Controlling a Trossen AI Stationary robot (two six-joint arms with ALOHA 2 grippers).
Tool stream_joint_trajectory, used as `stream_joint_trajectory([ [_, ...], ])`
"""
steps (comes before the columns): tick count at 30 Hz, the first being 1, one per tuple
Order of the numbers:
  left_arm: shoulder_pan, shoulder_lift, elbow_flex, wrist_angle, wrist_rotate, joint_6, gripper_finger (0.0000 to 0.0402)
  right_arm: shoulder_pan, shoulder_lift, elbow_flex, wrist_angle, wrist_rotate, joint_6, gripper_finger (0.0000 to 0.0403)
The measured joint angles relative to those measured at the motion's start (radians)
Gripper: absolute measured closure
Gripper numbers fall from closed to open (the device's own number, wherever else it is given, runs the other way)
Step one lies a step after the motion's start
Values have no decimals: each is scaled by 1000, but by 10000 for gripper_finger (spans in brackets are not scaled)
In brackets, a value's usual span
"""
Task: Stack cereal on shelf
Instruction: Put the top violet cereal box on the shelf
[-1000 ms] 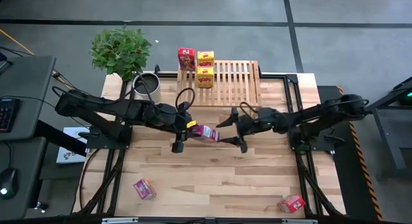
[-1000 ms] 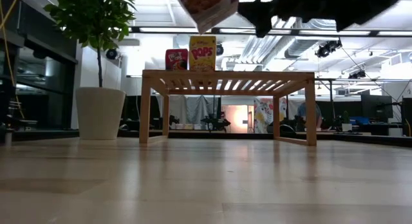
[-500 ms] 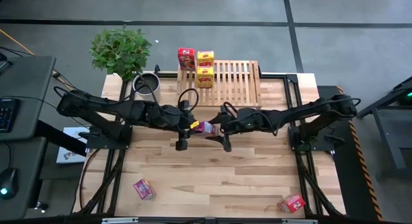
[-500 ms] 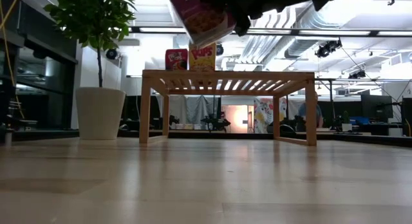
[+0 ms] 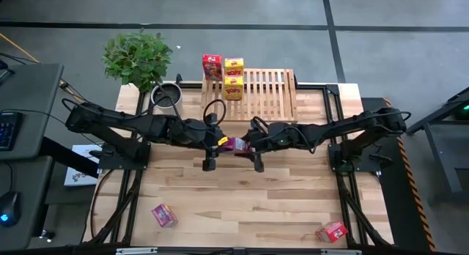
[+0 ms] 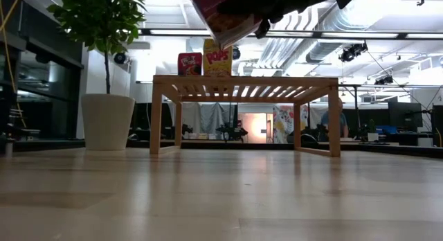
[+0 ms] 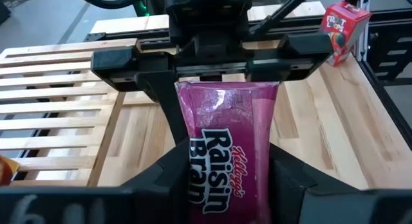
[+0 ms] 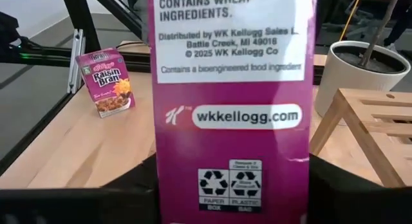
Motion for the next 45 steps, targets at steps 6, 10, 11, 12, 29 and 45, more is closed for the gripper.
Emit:
stream_joint_trajectory([
  [6, 3, 0, 0, 12, 0, 0, 228, -1, -9, 0, -20, -1, -69, 268],
  [10, 13, -5, 31, -50, 20, -2, 203, -13, -45, 2, -104, -5, -84, 274],
  [11, 13, -5, 52, -87, 25, -12, 198, -15, -58, 2, -143, -6, -84, 269],
  [12, 13, -7, 71, -120, 25, -22, 194, -18, -71, 1, -189, -9, -84, 263],
  [29, 59, -416, -515, 606, -2, 89, 194, -204, -482, -209, -266, 55, -158, 262],
  [45, 148, -468, -815, 1135, 186, 146, 194, -844, -132, -305, 598, -460, -10, 263],
])
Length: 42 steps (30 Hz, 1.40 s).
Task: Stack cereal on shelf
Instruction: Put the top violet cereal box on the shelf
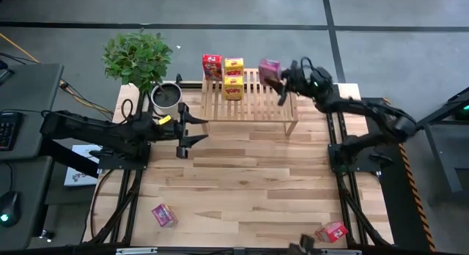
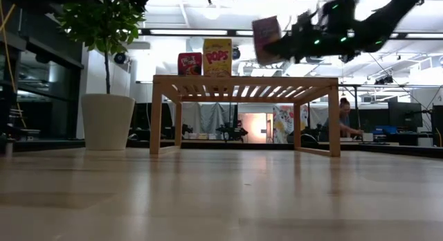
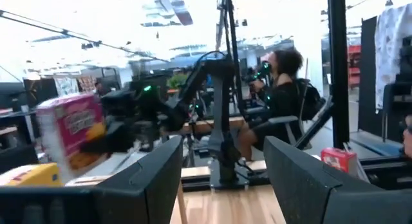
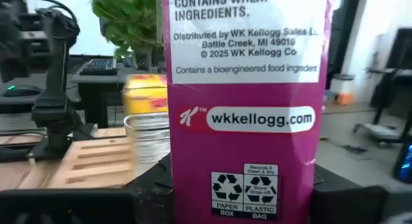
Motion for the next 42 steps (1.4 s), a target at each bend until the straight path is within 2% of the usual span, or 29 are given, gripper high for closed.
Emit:
stream_joint_trajectory([
  [7, 9, 1, 0, 5, 2, 8, 194, -67, 270, 242, -4, -306, 63, 263],
  [9, 9, 1, 0, 4, 1, 8, 194, -77, 320, 278, -8, -363, 78, 263],
  [12, 9, 1, 0, 4, -1, -1, 194, -97, 358, 295, -6, -393, 79, 263],
  [17, 9, 1, 0, 4, -2, -15, 194, -128, 365, 237, 42, -380, 56, 263],
  [20, 9, 1, 0, 16, -4, -15, 194, -132, 365, 209, 82, -334, 57, 263],
  [34, 9, 1, 0, 56, -8, 11, 194, -98, 365, 203, 100, -244, 6, 263],
  [39, 9, 1, 0, 58, -8, 26, 194, -98, 424, 203, 155, -229, 28, 263],
  [42, 9, 1, 0, 59, -8, 36, 194, -106, 453, 202, 247, -233, 67, 263],
])
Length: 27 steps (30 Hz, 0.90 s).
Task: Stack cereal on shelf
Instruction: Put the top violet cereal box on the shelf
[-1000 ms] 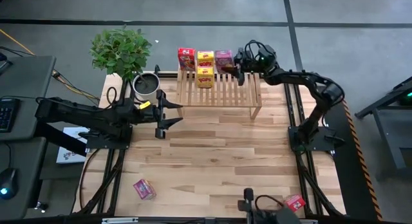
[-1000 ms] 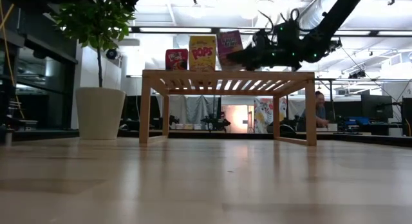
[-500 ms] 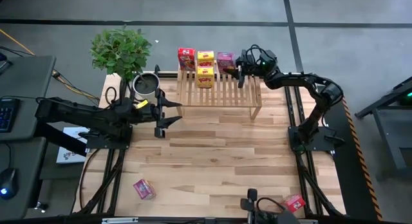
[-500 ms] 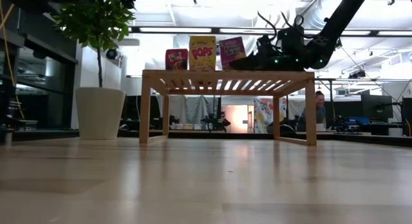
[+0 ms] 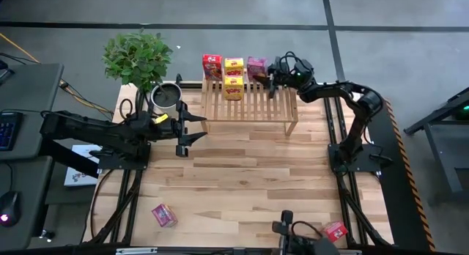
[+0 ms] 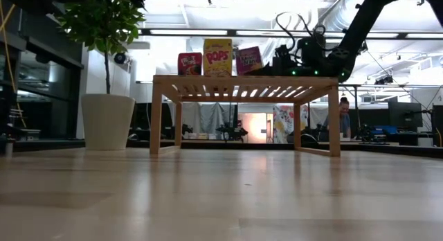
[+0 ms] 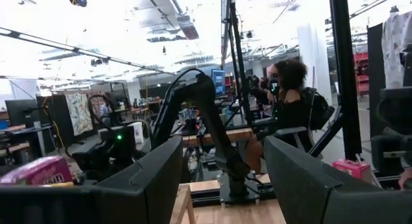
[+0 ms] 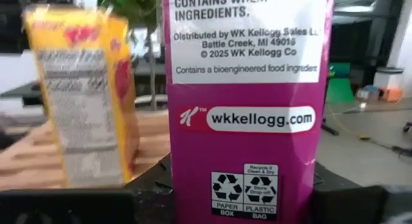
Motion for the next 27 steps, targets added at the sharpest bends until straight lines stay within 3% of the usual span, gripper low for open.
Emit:
stream_joint_trajectory([
  [16, 0, 0, 0, 0, 0, 2, 194, -3, 10, 0, -15, -17, 17, 243],
  [27, 0, 0, 0, 0, -21, 9, 194, -3, 10, 0, -27, -16, 20, 184],
])
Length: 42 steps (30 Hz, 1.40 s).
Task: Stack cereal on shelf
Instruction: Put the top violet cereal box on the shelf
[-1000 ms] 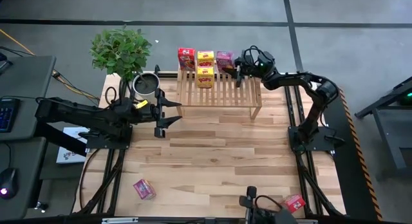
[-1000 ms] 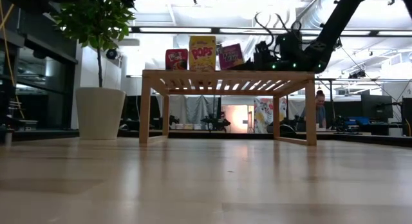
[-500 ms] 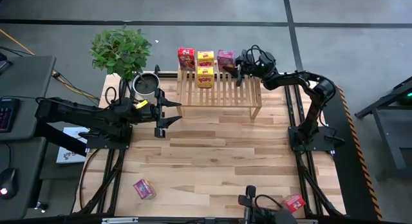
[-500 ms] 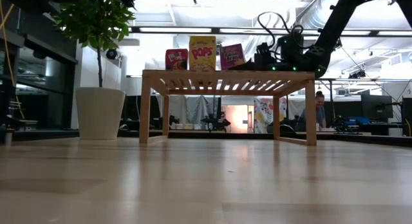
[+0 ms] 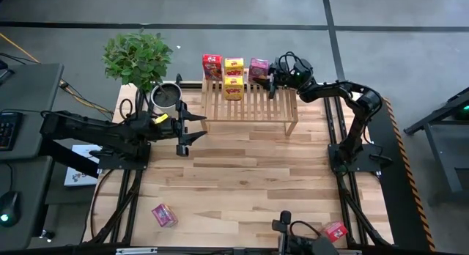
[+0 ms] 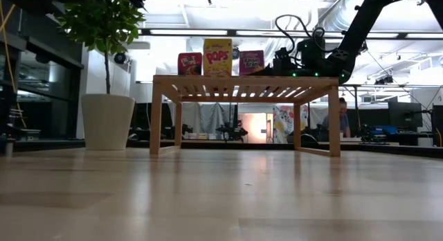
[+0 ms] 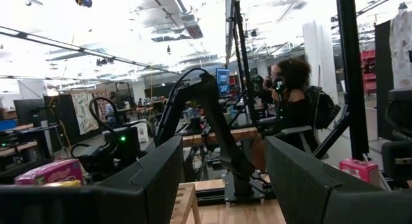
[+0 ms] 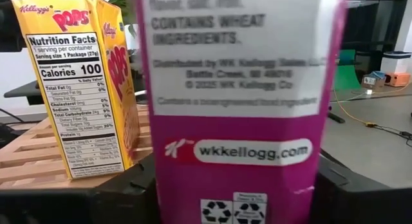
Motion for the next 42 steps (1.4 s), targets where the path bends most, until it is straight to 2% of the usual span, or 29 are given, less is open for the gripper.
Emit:
stream_joint_trajectory([
  [8, 0, 0, 0, -1, -4, 0, 194, -31, -13, 0, -20, -2, 10, 167],
  [13, 0, 0, 0, -1, -5, 0, 194, -61, -47, 0, -98, -53, 42, 167],
  [24, 0, 0, 0, -1, -4, 0, 194, -34, -60, 0, -153, -88, -28, 167],
  [31, 0, 0, 0, -2, -4, 0, 194, -51, -60, 0, -154, -79, -36, 167],
  [36, 0, 0, 0, -2, -4, 0, 194, -68, -60, 0, -163, -115, -27, 167],
  [42, 0, 0, 0, -3, -4, 0, 194, -68, -94, 0, -276, -129, -94, 167],
])
